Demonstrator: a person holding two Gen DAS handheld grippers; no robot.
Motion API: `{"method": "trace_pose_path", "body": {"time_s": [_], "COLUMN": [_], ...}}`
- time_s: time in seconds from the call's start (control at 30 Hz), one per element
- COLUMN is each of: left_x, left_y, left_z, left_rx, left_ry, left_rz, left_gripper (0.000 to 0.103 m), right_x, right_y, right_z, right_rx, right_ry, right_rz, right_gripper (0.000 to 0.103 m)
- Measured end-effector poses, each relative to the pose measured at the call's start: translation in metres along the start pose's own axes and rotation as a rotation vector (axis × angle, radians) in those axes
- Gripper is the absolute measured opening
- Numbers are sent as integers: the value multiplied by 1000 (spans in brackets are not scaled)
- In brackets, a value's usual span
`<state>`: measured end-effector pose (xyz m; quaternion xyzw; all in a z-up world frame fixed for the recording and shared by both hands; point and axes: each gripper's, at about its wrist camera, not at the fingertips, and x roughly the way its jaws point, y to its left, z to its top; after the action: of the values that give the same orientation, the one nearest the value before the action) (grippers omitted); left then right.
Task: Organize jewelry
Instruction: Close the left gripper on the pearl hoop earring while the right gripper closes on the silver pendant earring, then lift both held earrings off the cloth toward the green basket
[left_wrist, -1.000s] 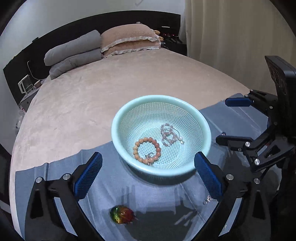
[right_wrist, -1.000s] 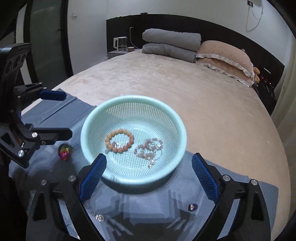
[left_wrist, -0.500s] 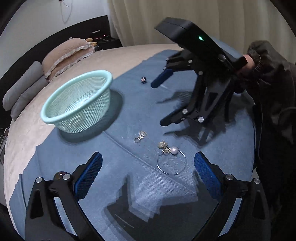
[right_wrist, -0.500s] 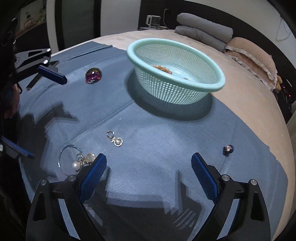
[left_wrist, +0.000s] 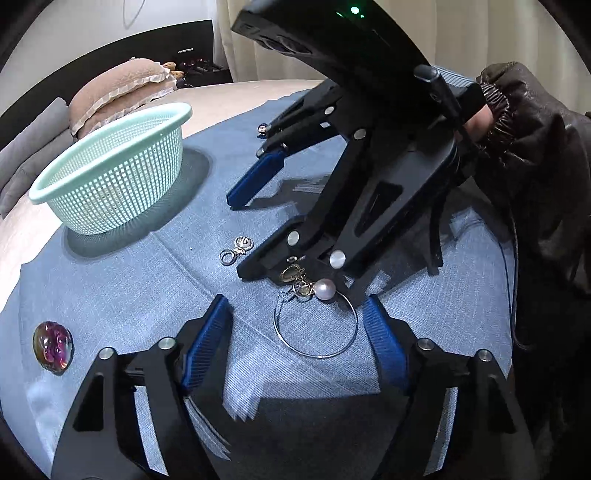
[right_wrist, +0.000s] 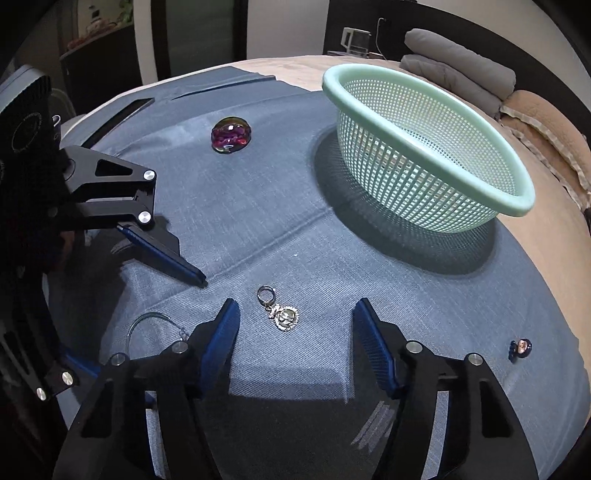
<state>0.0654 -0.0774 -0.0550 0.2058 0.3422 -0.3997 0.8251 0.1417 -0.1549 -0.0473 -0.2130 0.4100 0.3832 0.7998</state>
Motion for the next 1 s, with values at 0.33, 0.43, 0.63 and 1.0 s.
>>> {"method": "trace_pose_path", "body": {"time_s": [0.33,0.43,0.63,1.0], "left_x": [-14,-18,-37,-84], "left_y": [-4,-2,6,62], "left_z": [-2,-2,7,57], "left_rx": [-57,-96,-102,-93], "left_ry": [13,8,-19,-102], "left_rz": [-8,-12,6,144], "left_gripper": [45,45,45,45], "right_x": [-6,-13,-50,-134], "right_y": [1,-1,-22,-74], "right_z": [-8,-12,-18,27], "right_rx": [103,131,234,307], "right_ry": [-30,-52,-170,-298], "right_rz": [36,33,-4,-177], "right_gripper": [15,15,15,15]}}
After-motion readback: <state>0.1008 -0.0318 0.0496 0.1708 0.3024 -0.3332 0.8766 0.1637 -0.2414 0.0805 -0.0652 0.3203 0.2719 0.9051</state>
